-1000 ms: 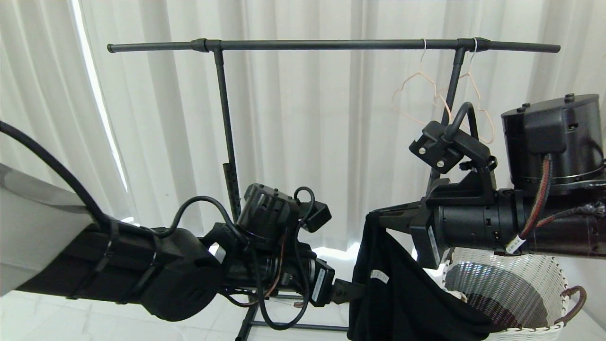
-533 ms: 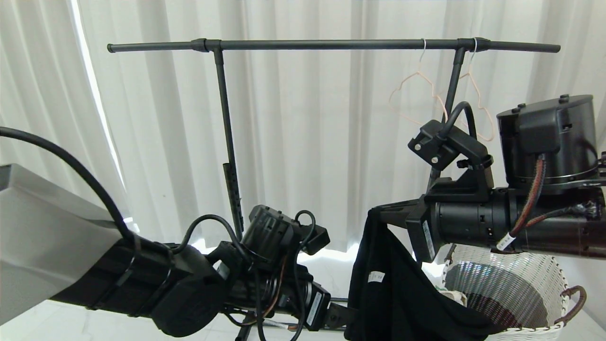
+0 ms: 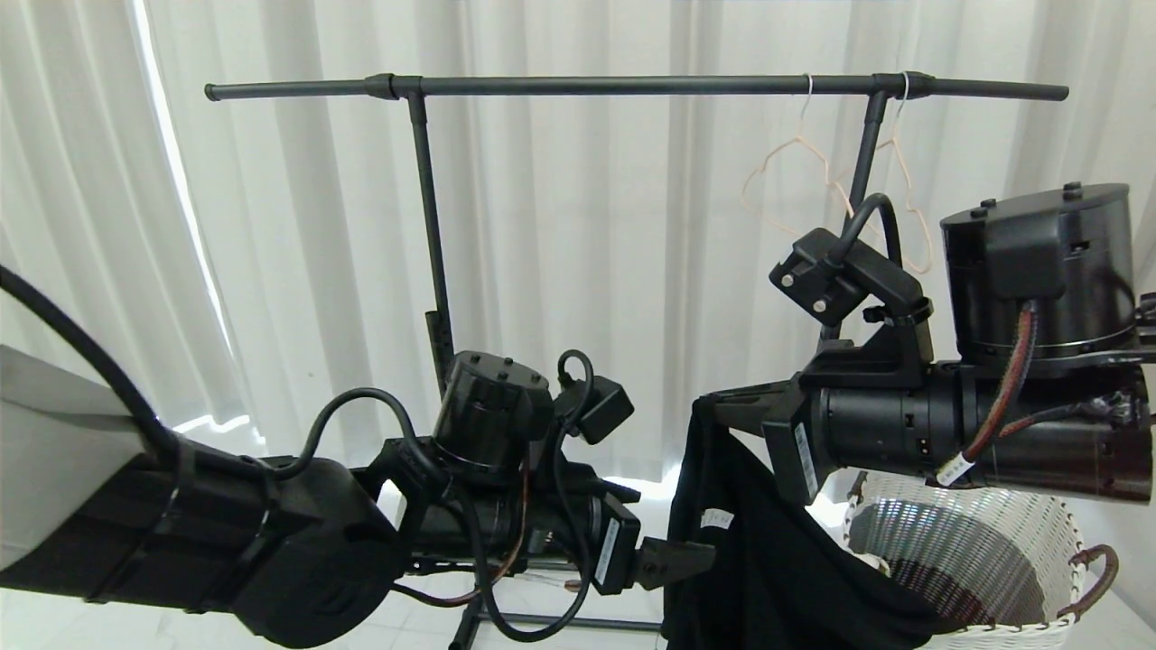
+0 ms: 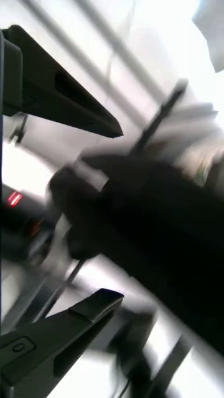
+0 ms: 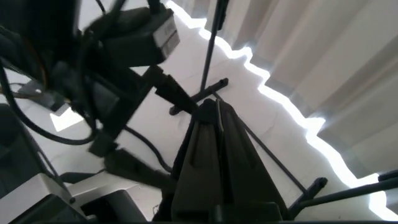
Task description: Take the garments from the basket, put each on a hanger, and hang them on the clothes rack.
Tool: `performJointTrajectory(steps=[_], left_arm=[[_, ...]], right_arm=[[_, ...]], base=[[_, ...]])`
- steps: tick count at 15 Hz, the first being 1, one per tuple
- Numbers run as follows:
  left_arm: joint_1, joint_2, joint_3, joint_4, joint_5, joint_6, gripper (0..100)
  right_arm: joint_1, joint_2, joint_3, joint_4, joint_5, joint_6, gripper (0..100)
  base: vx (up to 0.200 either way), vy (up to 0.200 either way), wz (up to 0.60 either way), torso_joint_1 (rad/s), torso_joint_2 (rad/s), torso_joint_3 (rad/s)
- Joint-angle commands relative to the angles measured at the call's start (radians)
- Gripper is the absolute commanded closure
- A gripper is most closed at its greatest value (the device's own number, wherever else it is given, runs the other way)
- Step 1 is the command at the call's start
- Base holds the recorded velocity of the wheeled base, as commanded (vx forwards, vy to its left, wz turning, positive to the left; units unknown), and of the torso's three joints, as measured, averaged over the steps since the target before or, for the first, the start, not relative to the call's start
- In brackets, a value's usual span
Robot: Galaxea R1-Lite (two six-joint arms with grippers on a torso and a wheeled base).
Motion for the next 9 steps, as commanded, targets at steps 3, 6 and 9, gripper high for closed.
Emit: performJointTrajectory(steps=[3, 6, 9], left_arm=[[-0.029, 0.118, 0.023, -0.015, 0.159, 0.002, 0], [-0.029, 0.145, 0.035, -0.016, 0.221, 0.000, 0], [-0.029, 0.144, 0.042, -0.021, 0.225, 0.000, 0]], right_arm=[[0.003, -0.017, 0.002, 0.001, -0.032, 0.002, 100], [0.003, -0.022, 0.003, 0.003, -0.032, 0.002, 100], [0.002, -0.023, 0.003, 0.003, -0.032, 0.002, 100]], base=[[0.000, 0.000, 0.00, 0.000, 0.00, 0.000], [0.000, 0.000, 0.00, 0.000, 0.00, 0.000], [0.000, 0.000, 0.00, 0.000, 0.00, 0.000]])
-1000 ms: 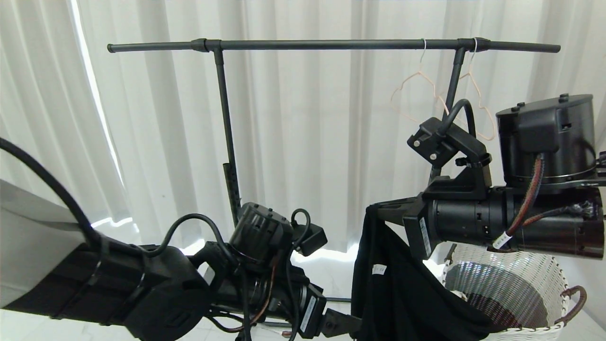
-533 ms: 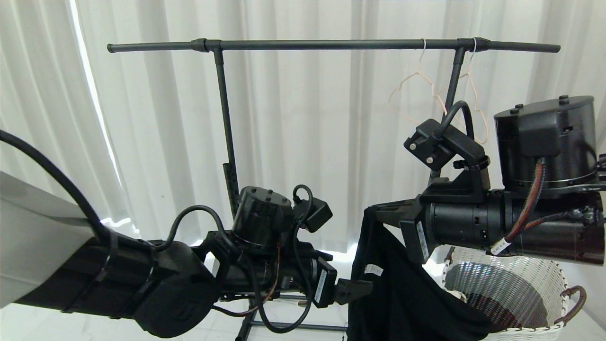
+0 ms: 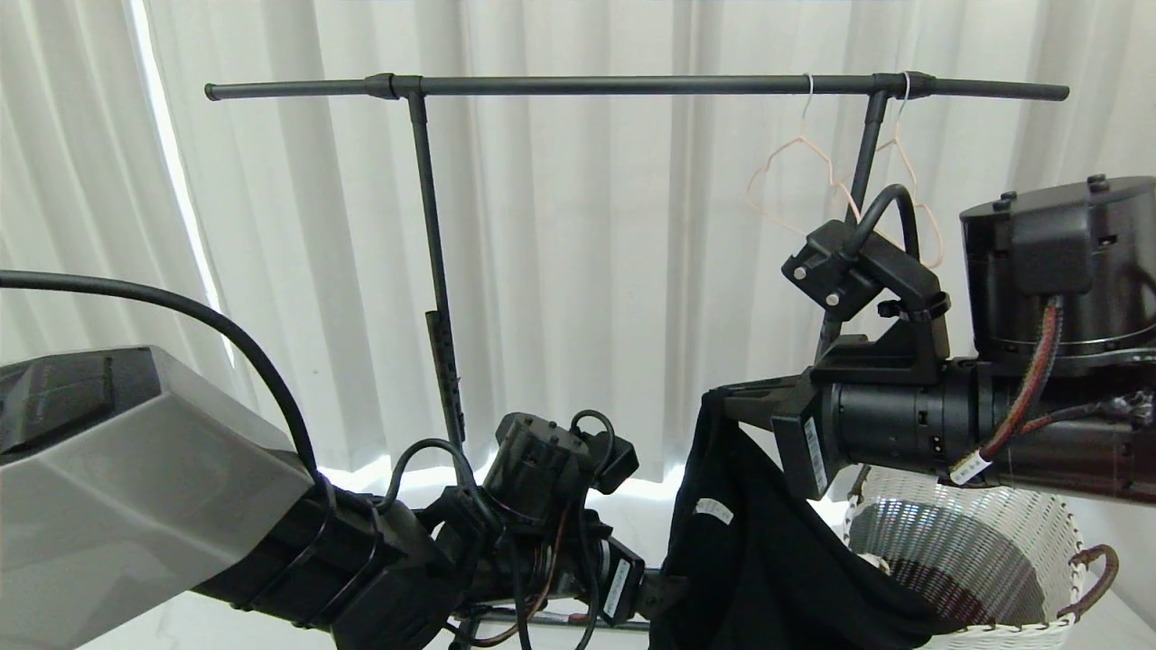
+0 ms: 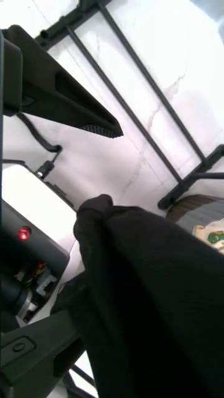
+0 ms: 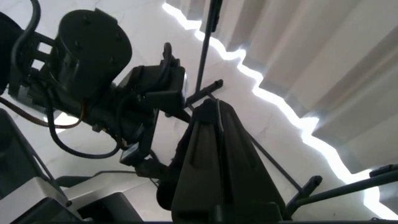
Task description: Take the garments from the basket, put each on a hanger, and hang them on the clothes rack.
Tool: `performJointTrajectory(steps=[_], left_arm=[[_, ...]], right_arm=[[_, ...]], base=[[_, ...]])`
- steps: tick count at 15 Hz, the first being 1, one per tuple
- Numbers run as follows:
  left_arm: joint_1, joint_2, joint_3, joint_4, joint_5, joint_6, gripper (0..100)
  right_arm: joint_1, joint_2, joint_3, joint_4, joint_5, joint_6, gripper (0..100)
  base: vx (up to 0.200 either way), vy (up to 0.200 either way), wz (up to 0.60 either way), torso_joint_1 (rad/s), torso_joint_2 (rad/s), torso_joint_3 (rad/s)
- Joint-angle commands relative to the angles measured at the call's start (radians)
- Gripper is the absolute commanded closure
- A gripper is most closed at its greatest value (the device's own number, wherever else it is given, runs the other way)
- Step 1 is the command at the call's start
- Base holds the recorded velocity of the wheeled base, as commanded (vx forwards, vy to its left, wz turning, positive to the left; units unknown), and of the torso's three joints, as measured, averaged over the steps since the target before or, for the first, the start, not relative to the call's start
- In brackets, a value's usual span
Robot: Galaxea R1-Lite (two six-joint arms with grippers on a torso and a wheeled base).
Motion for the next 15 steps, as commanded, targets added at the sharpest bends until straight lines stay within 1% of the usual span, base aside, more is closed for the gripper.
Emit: performJointTrajectory(steps=[1, 2, 3, 4, 6, 7, 8, 9, 10, 11, 12, 13, 14, 15], left_arm=[[0.000, 0.004, 0.002, -0.005, 0.000, -0.001, 0], [0.000, 0.001, 0.005, -0.006, 0.000, -0.001, 0], [0.000, 0.001, 0.007, -0.006, 0.001, -0.001, 100], [0.000, -0.001, 0.010, -0.006, 0.012, -0.001, 100], [-0.004, -0.022, 0.043, -0.011, 0.100, -0.001, 100], [-0.007, -0.051, 0.083, -0.029, 0.135, -0.002, 100], [-0.007, -0.093, 0.143, -0.069, 0.142, -0.002, 100], [-0.006, -0.142, 0.191, -0.115, 0.139, -0.018, 100], [-0.007, -0.214, 0.218, -0.131, 0.138, -0.073, 100], [-0.012, -0.306, 0.218, -0.131, 0.135, -0.151, 100], [-0.013, -0.384, 0.211, -0.126, 0.119, -0.197, 100], [-0.012, -0.421, 0.209, -0.114, 0.113, -0.200, 100], [-0.009, -0.531, 0.188, -0.014, 0.110, -0.199, 100], [-0.009, -0.596, 0.149, 0.087, 0.109, -0.199, 100]], right_arm=[[0.000, -0.004, 0.000, -0.001, 0.000, 0.000, 100], [0.000, -0.004, 0.001, -0.001, 0.000, 0.000, 100], [0.000, -0.004, 0.001, 0.001, 0.000, 0.000, 100], [0.000, -0.004, 0.003, 0.002, -0.003, 0.000, 100], [-0.002, -0.003, 0.009, 0.002, -0.030, 0.000, 100], [-0.005, -0.004, 0.013, 0.002, -0.044, 0.000, 100], [-0.008, -0.006, 0.016, 0.002, -0.056, 0.001, 100], [-0.011, -0.009, 0.016, 0.001, -0.061, 0.001, 100], [-0.014, -0.015, 0.016, 0.001, -0.061, 0.000, 100], [-0.020, -0.017, 0.013, 0.001, -0.061, 0.000, 100], [-0.022, -0.020, 0.010, -0.001, -0.061, 0.000, 100], [-0.022, -0.023, 0.010, -0.001, -0.061, 0.000, 100], [-0.022, -0.027, 0.006, -0.001, -0.061, -0.002, 100], [-0.022, -0.029, 0.004, -0.001, -0.061, -0.002, 100]], base=[[0.000, 0.000, 0.00, 0.000, 0.00, 0.000], [0.000, 0.000, 0.00, 0.000, 0.00, 0.000], [0.000, 0.000, 0.00, 0.000, 0.00, 0.000], [0.000, 0.000, 0.00, 0.000, 0.00, 0.000], [0.000, 0.000, 0.00, 0.000, 0.00, 0.000], [0.000, 0.000, 0.00, 0.000, 0.00, 0.000], [0.000, 0.000, 0.00, 0.000, 0.00, 0.000], [0.000, 0.000, 0.00, 0.000, 0.00, 0.000], [0.000, 0.000, 0.00, 0.000, 0.00, 0.000], [0.000, 0.000, 0.00, 0.000, 0.00, 0.000], [0.000, 0.000, 0.00, 0.000, 0.00, 0.000], [0.000, 0.000, 0.00, 0.000, 0.00, 0.000], [0.000, 0.000, 0.00, 0.000, 0.00, 0.000], [0.000, 0.000, 0.00, 0.000, 0.00, 0.000]])
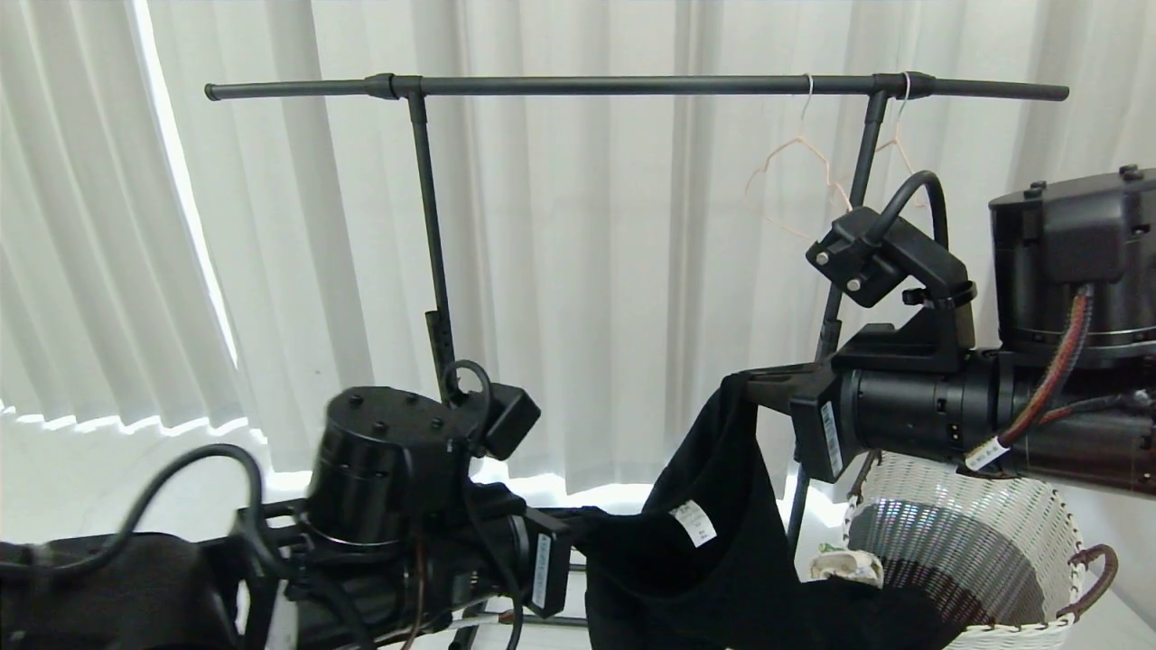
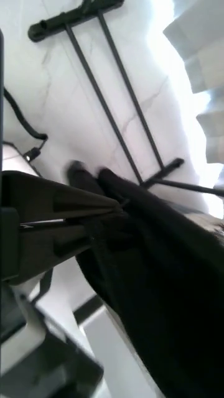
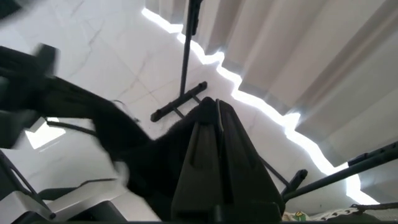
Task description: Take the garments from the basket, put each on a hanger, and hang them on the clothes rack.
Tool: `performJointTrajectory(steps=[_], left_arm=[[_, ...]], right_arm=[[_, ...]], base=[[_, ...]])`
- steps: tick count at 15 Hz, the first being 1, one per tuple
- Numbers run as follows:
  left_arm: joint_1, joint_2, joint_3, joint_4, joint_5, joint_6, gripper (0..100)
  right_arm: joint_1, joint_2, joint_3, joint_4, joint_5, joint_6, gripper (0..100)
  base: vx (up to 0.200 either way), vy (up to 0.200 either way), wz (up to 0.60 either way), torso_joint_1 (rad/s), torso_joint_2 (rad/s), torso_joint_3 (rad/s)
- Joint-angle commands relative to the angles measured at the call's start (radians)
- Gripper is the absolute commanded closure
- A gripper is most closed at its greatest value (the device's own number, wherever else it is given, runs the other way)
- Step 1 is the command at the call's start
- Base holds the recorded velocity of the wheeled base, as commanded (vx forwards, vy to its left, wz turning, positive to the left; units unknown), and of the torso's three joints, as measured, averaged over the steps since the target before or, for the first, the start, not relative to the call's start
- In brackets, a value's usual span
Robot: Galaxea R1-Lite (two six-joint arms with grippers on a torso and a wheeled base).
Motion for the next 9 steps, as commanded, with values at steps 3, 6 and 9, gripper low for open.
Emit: performJointTrajectory(steps=[3, 6, 9], left_arm=[[0.005, -0.324, -0.193, 0.392, -0.010, 0.001, 100], [0.108, -0.336, -0.318, 0.584, 0.007, 0.218, 100], [0.205, -0.327, -0.339, 0.587, 0.081, 0.464, 100]], right_arm=[[0.000, -0.006, -0.022, 0.004, 0.000, -0.003, 100], [0.000, -0.020, -0.022, 0.012, -0.018, -0.006, 100], [0.000, -0.063, -0.022, 0.090, -0.069, -0.012, 100]], base=[[0.000, 0.000, 0.00, 0.000, 0.00, 0.000], [0.000, 0.000, 0.00, 0.000, 0.00, 0.000], [0.000, 0.000, 0.00, 0.000, 0.00, 0.000]])
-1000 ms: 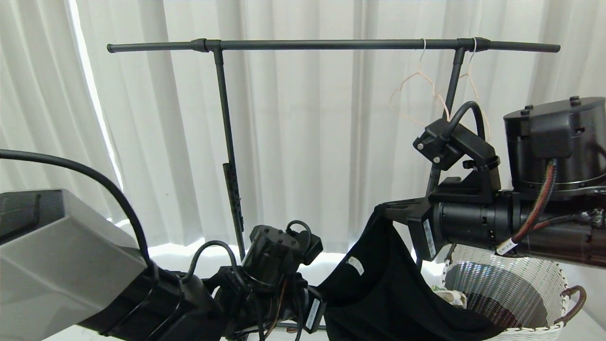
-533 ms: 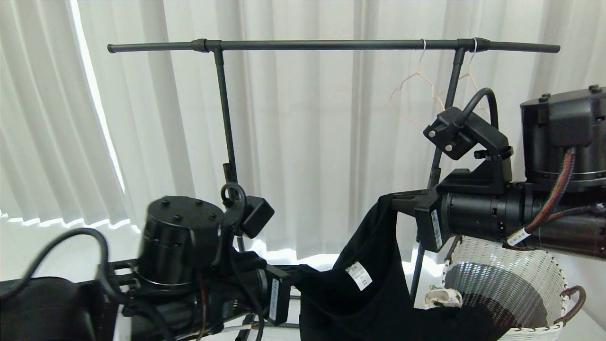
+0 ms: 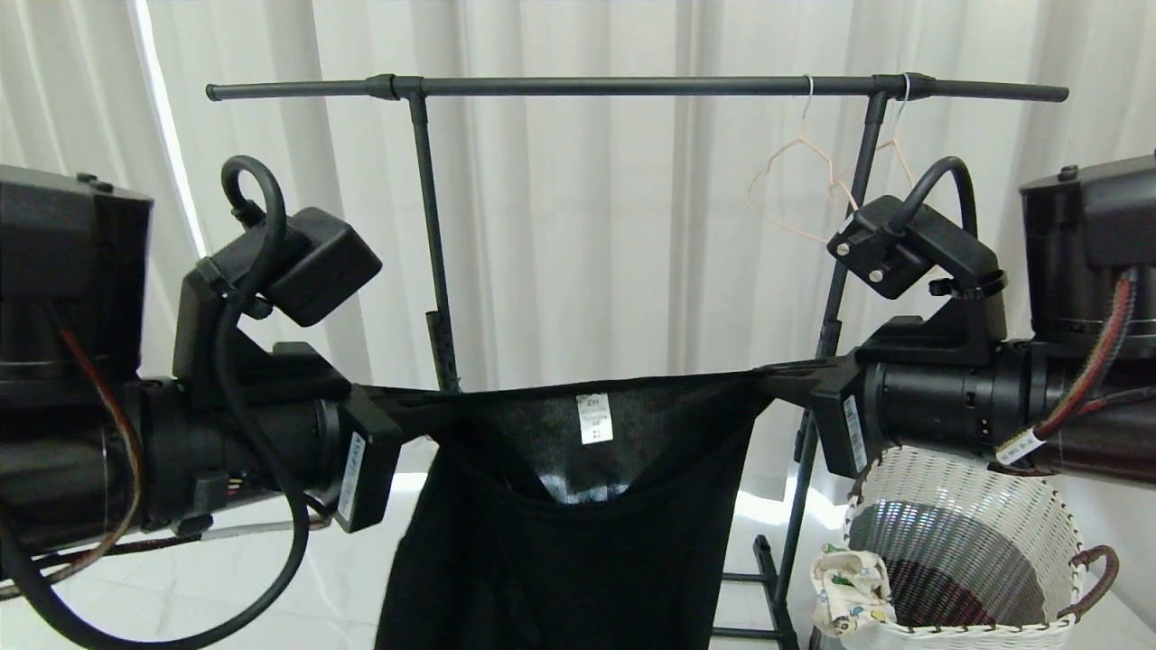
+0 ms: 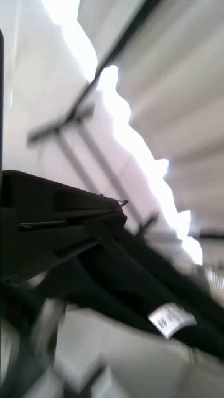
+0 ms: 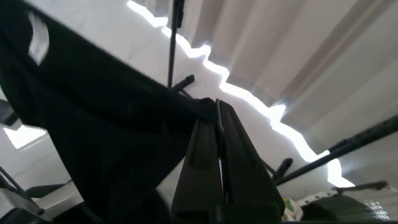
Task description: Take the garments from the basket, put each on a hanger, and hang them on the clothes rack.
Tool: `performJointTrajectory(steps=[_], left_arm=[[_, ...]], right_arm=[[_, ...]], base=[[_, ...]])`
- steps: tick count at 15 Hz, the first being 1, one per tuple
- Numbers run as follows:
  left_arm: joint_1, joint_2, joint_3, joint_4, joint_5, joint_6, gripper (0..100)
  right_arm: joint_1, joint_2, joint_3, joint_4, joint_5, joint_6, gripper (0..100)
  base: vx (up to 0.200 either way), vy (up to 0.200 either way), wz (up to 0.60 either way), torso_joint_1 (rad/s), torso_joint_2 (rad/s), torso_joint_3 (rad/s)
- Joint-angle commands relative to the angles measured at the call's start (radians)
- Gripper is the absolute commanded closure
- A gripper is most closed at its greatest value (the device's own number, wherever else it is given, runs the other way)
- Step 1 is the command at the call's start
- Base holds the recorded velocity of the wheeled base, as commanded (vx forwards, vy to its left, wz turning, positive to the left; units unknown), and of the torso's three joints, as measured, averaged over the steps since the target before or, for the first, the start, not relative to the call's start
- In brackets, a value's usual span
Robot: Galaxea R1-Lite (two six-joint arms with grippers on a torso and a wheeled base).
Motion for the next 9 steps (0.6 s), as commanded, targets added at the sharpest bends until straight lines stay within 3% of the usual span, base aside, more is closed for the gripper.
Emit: performJointTrajectory(steps=[1, 5, 9], left_arm=[[0.063, 0.000, -0.016, 0.001, 0.042, 0.080, 100], [0.021, -0.002, -0.059, -0.008, 0.042, 0.091, 100], [0.014, -0.020, -0.099, -0.022, 0.041, 0.093, 100]], right_arm=[[0.002, -0.052, 0.001, 0.035, -0.026, -0.017, 100], [0.002, -0.129, 0.001, 0.061, -0.095, -0.043, 100], [-0.001, -0.155, -0.076, 0.061, -0.147, -0.043, 100]], base=[[0.000, 0.000, 0.00, 0.000, 0.00, 0.000], [0.000, 0.000, 0.00, 0.000, 0.00, 0.000], [0.000, 0.000, 0.00, 0.000, 0.00, 0.000]])
